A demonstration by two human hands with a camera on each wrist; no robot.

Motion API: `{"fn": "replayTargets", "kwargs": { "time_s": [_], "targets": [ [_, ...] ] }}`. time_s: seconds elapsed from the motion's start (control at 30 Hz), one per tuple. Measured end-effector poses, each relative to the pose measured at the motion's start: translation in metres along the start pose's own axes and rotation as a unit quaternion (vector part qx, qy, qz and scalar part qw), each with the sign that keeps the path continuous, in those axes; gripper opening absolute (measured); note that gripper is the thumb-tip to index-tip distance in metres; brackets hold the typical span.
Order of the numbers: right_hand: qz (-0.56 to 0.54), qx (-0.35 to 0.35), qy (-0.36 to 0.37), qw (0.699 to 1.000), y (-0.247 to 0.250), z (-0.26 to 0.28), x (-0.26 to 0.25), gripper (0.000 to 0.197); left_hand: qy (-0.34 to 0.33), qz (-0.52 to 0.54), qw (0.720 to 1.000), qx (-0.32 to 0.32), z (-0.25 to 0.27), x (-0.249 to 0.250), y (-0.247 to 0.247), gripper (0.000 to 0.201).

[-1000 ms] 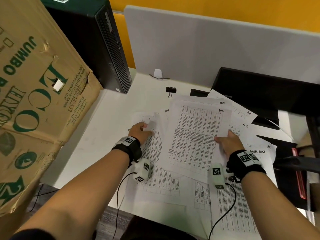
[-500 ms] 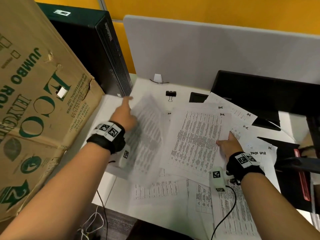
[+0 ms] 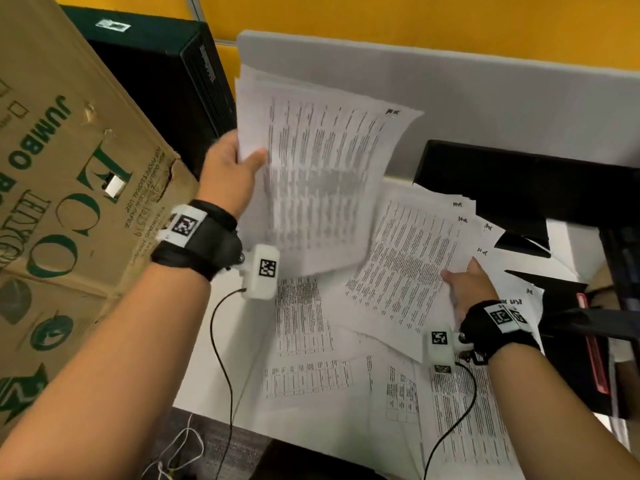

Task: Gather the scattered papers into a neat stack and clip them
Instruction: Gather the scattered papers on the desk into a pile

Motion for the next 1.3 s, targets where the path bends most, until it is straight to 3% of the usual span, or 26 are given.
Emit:
{"fn": "replayTargets", "kwargs": {
  "time_s": [0.2, 0.37, 0.4, 0.53, 0.6, 0.63, 0.7, 0.73, 0.83, 0.93, 1.03, 1.17, 1.27, 1.3],
  "targets": [
    [-0.065, -0.085, -0.014, 0.994, -0.018, 0.023, -0.017, 0.056, 0.134, -0.051, 0.982, -0.125, 0.033, -0.061, -0.053, 0.018],
    [0.002, -0.104, -0.024, 0.994, -0.034, 0.024, -0.012, 0.039, 0.19, -0.095, 0.963, -0.167, 0.05, -0.091, -0.075, 0.036],
    [0.0, -0.098, -0.021, 0.995, -0.035, 0.024, -0.011, 0.044, 0.2, -0.1, 0.96, -0.168, 0.051, -0.096, -0.078, 0.038],
    [0.0, -0.094, -0.01, 0.996, -0.042, 0.032, -0.011, 0.05, 0.214, -0.123, 0.959, -0.137, 0.058, -0.107, -0.085, 0.037],
    [0.005, -0.124, -0.042, 0.991, -0.045, 0.031, -0.006, 0.08, 0.224, -0.091, 0.963, -0.12, 0.062, -0.111, -0.088, 0.032],
    [0.008, -0.137, -0.046, 0.989, -0.046, 0.028, -0.002, 0.079, 0.231, -0.07, 0.964, -0.112, 0.065, -0.112, -0.089, 0.03],
    [0.041, -0.128, -0.018, 0.991, -0.049, 0.027, -0.002, 0.04, 0.249, -0.039, 0.962, -0.106, 0.073, -0.112, -0.09, 0.032],
    [0.068, -0.117, 0.001, 0.991, -0.049, 0.027, -0.003, 0.034, 0.261, -0.027, 0.959, -0.106, 0.076, -0.115, -0.09, 0.038],
    [0.159, -0.087, 0.043, 0.982, -0.044, 0.023, -0.002, 0.045, 0.29, -0.041, 0.954, -0.065, 0.08, -0.128, -0.079, 0.063],
    [0.167, -0.062, 0.036, 0.983, -0.035, 0.016, -0.001, 0.049, 0.335, -0.178, 0.925, 0.001, 0.079, -0.15, -0.053, 0.064],
    [0.154, -0.051, 0.037, 0.986, -0.03, 0.007, 0.002, 0.048, 0.387, -0.14, 0.911, 0.0, 0.084, -0.171, -0.039, 0.065],
    [0.147, -0.046, 0.034, 0.988, -0.029, 0.003, 0.006, 0.048, 0.395, -0.092, 0.914, -0.008, 0.09, -0.178, -0.039, 0.052],
    [0.152, -0.038, 0.031, 0.987, -0.03, 0.001, 0.009, 0.048, 0.366, -0.161, 0.913, -0.084, 0.091, -0.171, -0.042, 0.007],
    [0.154, -0.038, 0.032, 0.987, -0.03, 0.0, 0.009, 0.047, 0.355, -0.186, 0.91, -0.103, 0.09, -0.171, -0.042, 0.012]
  ]
}}
Point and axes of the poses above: each hand's wrist, its own z-axis away from the middle knuckle, its own y-axis out of the back of the hand, x = y × z, the point moved 2 cm from there along -z, towards the middle knuckle, and after that the axes turned 4 degrees about -y, right-handed, at the moved point
